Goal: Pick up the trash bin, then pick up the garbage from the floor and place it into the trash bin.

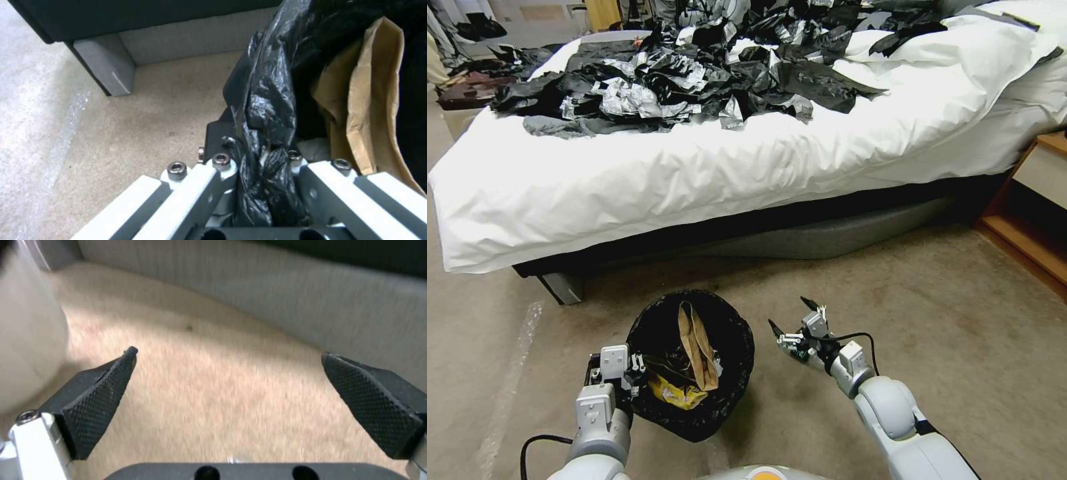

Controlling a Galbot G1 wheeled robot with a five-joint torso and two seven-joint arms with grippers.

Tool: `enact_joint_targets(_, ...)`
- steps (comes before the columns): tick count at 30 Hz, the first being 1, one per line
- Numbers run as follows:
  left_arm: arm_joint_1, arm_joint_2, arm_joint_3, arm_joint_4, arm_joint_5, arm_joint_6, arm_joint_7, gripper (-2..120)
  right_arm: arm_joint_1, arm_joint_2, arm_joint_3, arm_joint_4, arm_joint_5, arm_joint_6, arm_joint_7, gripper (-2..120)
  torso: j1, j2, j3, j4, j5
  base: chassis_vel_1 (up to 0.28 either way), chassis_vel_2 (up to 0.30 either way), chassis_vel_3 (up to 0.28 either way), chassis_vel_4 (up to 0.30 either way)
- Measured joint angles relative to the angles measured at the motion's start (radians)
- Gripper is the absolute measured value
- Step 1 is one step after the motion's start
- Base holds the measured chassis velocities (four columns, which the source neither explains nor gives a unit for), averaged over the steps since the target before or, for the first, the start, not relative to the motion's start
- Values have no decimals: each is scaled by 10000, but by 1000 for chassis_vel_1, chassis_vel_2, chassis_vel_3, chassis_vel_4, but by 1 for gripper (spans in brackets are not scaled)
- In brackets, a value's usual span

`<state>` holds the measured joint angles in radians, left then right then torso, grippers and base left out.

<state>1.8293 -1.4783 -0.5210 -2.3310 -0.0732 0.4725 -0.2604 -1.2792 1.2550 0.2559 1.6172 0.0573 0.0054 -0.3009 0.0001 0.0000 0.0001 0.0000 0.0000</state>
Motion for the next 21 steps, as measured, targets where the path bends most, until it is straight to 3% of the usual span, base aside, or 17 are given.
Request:
enact_joint_targets(10, -18, 10, 3, 34, -2, 15, 11, 3, 635, 113, 121, -1794, 1, -97, 71, 100, 0, 0, 0, 0, 0, 0, 0, 0, 0)
enact_joint_targets(21, 47, 23, 4, 33, 12, -21, 20, 3, 737, 189, 288, -2337, 69, 113, 216, 100, -1, 0, 0, -1, 0, 0, 0, 0, 0)
